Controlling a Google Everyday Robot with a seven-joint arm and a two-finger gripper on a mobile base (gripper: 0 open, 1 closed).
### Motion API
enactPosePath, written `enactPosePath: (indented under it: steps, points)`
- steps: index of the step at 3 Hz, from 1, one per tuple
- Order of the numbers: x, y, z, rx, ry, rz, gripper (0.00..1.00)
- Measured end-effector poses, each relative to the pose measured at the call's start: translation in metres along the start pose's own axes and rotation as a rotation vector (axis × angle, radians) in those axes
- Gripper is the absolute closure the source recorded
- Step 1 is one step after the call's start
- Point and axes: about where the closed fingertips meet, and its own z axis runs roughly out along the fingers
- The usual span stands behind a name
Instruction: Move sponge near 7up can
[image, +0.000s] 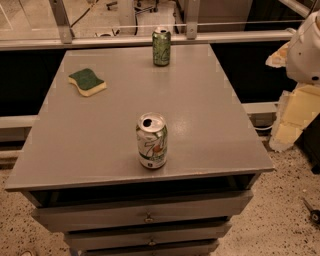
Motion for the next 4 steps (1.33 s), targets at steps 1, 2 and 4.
enactPosePath:
  steps: [1,2,4]
  points:
    - [-0.001,0.000,0.000,0.003,-0.002,-0.001,0.00]
    - [-0.020,-0.016,0.013,0.017,-0.056,-0.051,0.00]
    - [-0.109,-0.072,0.057,0.059,-0.274,-0.175,0.00]
